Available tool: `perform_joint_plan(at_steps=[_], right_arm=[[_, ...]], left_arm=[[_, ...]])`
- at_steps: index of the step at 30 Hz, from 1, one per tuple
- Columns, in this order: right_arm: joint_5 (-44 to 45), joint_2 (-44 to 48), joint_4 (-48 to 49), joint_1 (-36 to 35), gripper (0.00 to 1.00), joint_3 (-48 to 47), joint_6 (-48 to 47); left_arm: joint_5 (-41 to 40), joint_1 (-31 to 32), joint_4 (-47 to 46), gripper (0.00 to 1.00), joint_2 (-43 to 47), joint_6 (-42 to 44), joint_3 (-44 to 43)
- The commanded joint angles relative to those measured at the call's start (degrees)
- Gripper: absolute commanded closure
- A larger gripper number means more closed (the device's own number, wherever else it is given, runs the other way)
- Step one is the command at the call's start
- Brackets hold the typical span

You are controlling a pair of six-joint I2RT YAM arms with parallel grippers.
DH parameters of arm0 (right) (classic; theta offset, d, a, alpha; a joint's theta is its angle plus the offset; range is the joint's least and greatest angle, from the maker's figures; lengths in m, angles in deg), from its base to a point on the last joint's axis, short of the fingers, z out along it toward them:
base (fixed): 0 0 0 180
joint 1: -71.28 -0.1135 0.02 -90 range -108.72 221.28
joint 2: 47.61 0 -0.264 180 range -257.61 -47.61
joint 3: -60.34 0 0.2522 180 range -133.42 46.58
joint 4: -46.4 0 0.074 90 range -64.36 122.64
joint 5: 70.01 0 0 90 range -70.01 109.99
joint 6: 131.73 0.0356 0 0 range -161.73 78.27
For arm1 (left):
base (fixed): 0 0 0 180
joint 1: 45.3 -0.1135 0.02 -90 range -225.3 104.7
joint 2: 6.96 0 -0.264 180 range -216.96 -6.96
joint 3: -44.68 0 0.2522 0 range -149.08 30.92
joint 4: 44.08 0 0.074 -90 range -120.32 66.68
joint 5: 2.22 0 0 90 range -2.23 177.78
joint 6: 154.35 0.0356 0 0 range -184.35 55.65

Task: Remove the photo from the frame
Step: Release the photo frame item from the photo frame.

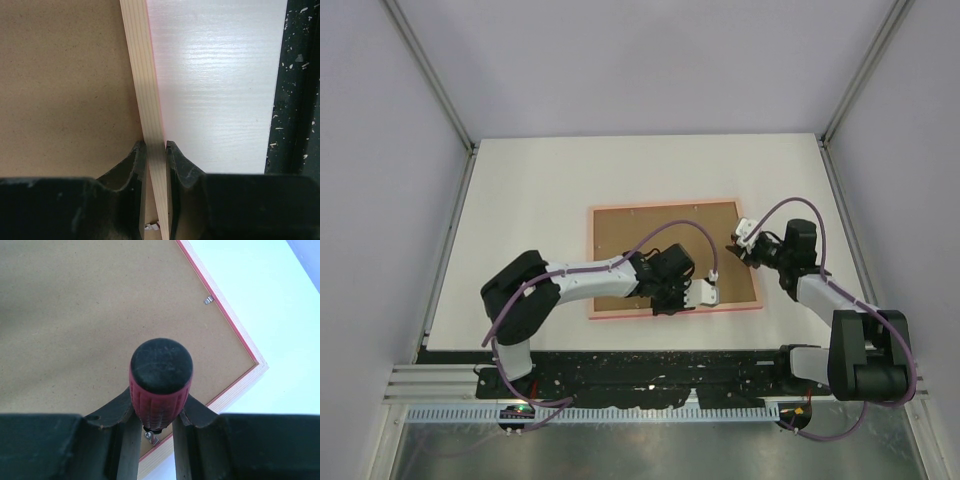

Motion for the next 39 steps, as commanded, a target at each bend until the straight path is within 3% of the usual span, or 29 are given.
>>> perform_joint_plan(at_steps=[1,5,10,17,29,39], right_arm=[[-2.3,0.3,6.1,0.2,0.92,1.5,-3.5],[-2.5,0.1,4.3,0.2,0.92,0.8,-3.7],[-5.7,2.0,-6.7,1.1,0.92,-3.0,-5.5],[-1.8,1.3,-6.7,1.6,0.92,-2.5,-11.2],[-0.4,-2.0,4.7,1.8,0.92,0.6,-11.6],[-5.2,-3.0,10.7,1.9,0.92,3.9,-16.7]], left_arm=[[1.7,0.2,4.0,0.93,-7.4,0.8,4.0],[1.7,0.2,4.2,0.94,-7.6,0.8,3.9],[1.7,0.2,4.5,0.95,-7.9,0.8,3.7],[1.6,0.2,4.5,0.96,-7.9,0.9,3.6],[1.6,0.2,4.8,1.00,-8.0,1.0,3.5],[1.9,0.1,5.5,1.00,-8.2,1.5,3.4]])
